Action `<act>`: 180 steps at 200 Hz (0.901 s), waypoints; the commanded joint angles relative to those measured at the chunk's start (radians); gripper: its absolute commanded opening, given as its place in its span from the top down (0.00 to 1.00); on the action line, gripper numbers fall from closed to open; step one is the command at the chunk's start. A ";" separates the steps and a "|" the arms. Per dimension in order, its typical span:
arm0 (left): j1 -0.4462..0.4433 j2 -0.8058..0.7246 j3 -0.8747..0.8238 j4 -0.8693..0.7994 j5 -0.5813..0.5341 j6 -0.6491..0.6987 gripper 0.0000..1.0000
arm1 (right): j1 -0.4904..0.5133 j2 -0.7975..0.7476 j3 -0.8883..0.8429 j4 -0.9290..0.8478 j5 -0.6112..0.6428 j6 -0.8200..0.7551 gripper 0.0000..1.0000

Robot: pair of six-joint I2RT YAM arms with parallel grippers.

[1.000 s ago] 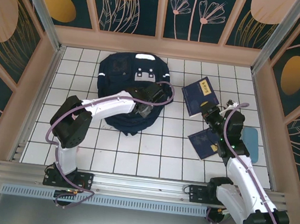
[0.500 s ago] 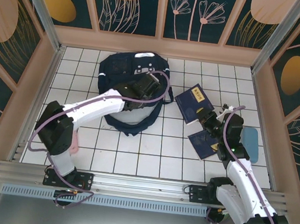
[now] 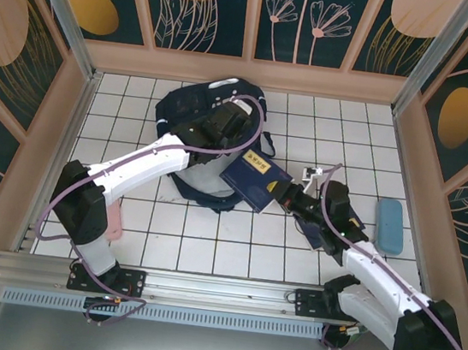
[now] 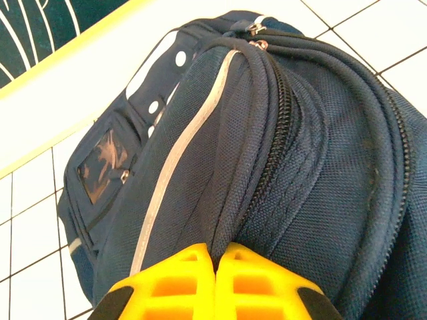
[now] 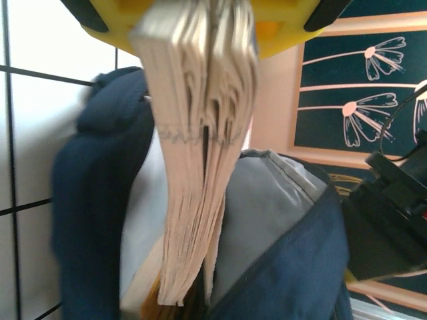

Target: Pack the student bag

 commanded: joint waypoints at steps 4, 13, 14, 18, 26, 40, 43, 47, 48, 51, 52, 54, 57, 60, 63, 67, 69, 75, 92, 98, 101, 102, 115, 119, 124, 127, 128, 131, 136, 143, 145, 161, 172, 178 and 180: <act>-0.005 -0.020 0.085 0.143 0.000 0.007 1.00 | 0.023 0.085 0.019 0.214 -0.004 0.055 0.98; -0.004 -0.020 0.090 0.143 0.001 0.008 1.00 | 0.033 0.125 0.041 0.242 0.007 0.059 0.98; -0.005 -0.021 0.091 0.144 0.001 0.007 1.00 | 0.034 0.130 0.044 0.243 0.010 0.059 0.98; -0.005 -0.021 0.091 0.144 0.002 0.007 1.00 | 0.038 0.147 0.059 0.249 0.018 0.059 0.98; -0.005 -0.023 0.095 0.144 0.004 0.007 1.00 | 0.049 0.185 0.085 0.266 0.035 0.055 0.98; -0.005 -0.024 0.098 0.145 0.014 0.005 1.00 | 0.061 0.253 0.126 0.307 0.073 0.051 0.98; -0.004 -0.024 0.099 0.145 0.015 0.003 1.00 | 0.061 0.267 0.134 0.320 0.079 0.052 0.98; -0.005 -0.024 0.099 0.145 0.017 0.003 1.00 | 0.060 0.287 0.148 0.336 0.084 0.050 0.98; -0.005 -0.024 0.099 0.145 0.018 0.002 1.00 | 0.060 0.292 0.151 0.342 0.085 0.050 0.98; -0.004 -0.024 0.100 0.145 0.020 0.002 1.00 | 0.061 0.308 0.160 0.356 0.088 0.050 0.98; -0.004 -0.024 0.100 0.145 0.021 0.002 1.00 | 0.070 0.314 0.164 0.360 0.089 0.050 0.98; -0.005 -0.025 0.100 0.144 0.021 0.000 1.00 | 0.078 0.324 0.171 0.367 0.091 0.050 0.98; -0.005 -0.025 0.101 0.143 0.021 -0.001 1.00 | 0.081 0.338 0.181 0.375 0.096 0.052 0.98; -0.004 -0.025 0.101 0.143 0.022 -0.001 1.00 | 0.083 0.354 0.192 0.380 0.102 0.053 0.98; -0.004 -0.025 0.101 0.142 0.024 -0.003 1.00 | 0.086 0.367 0.201 0.388 0.108 0.054 0.98; -0.004 -0.026 0.103 0.142 0.025 -0.006 1.00 | 0.089 0.386 0.218 0.398 0.118 0.055 0.98; -0.004 -0.027 0.101 0.142 0.026 -0.005 1.00 | 0.092 0.397 0.225 0.402 0.123 0.055 0.98; -0.004 -0.028 0.103 0.142 0.026 -0.007 1.00 | 0.096 0.423 0.248 0.409 0.140 0.055 0.98; -0.005 -0.035 0.102 0.142 0.029 -0.014 1.00 | 0.114 0.492 0.303 0.427 0.206 0.062 0.98; -0.004 -0.038 0.102 0.142 0.032 -0.018 1.00 | 0.118 0.516 0.320 0.433 0.234 0.070 0.98; -0.003 -0.040 0.102 0.142 0.032 -0.018 1.00 | 0.120 0.530 0.329 0.438 0.249 0.075 0.98; -0.003 -0.040 0.102 0.142 0.033 -0.018 1.00 | 0.121 0.536 0.332 0.439 0.253 0.075 0.98; -0.004 -0.045 0.103 0.145 0.038 -0.024 1.00 | 0.132 0.602 0.371 0.468 0.308 0.105 0.98; -0.004 -0.047 0.103 0.145 0.039 -0.027 1.00 | 0.136 0.624 0.384 0.473 0.325 0.114 0.98; -0.003 -0.048 0.104 0.146 0.041 -0.029 1.00 | 0.143 0.652 0.403 0.478 0.351 0.118 0.98; -0.003 -0.048 0.105 0.147 0.041 -0.031 1.00 | 0.147 0.666 0.415 0.479 0.369 0.119 0.98; -0.004 -0.049 0.105 0.146 0.042 -0.032 1.00 | 0.151 0.672 0.419 0.480 0.376 0.118 0.98; -0.005 -0.050 0.104 0.148 0.043 -0.033 1.00 | 0.158 0.687 0.430 0.477 0.399 0.117 0.98; -0.005 -0.051 0.104 0.148 0.042 -0.037 1.00 | 0.170 0.712 0.450 0.466 0.441 0.120 0.98; -0.004 -0.054 0.104 0.149 0.039 -0.042 1.00 | 0.183 0.748 0.477 0.455 0.495 0.126 0.98; -0.005 -0.054 0.105 0.149 0.038 -0.043 1.00 | 0.189 0.758 0.484 0.458 0.502 0.126 0.98; -0.004 -0.062 0.105 0.154 0.036 -0.050 1.00 | 0.212 0.840 0.536 0.495 0.577 0.114 0.99; -0.004 -0.066 0.102 0.158 0.034 -0.054 1.00 | 0.224 0.892 0.577 0.495 0.608 0.118 0.98; -0.005 -0.068 0.101 0.160 0.032 -0.056 1.00 | 0.226 0.920 0.602 0.497 0.622 0.122 0.98; -0.004 -0.069 0.101 0.160 0.031 -0.055 1.00 | 0.226 0.929 0.609 0.498 0.626 0.125 0.98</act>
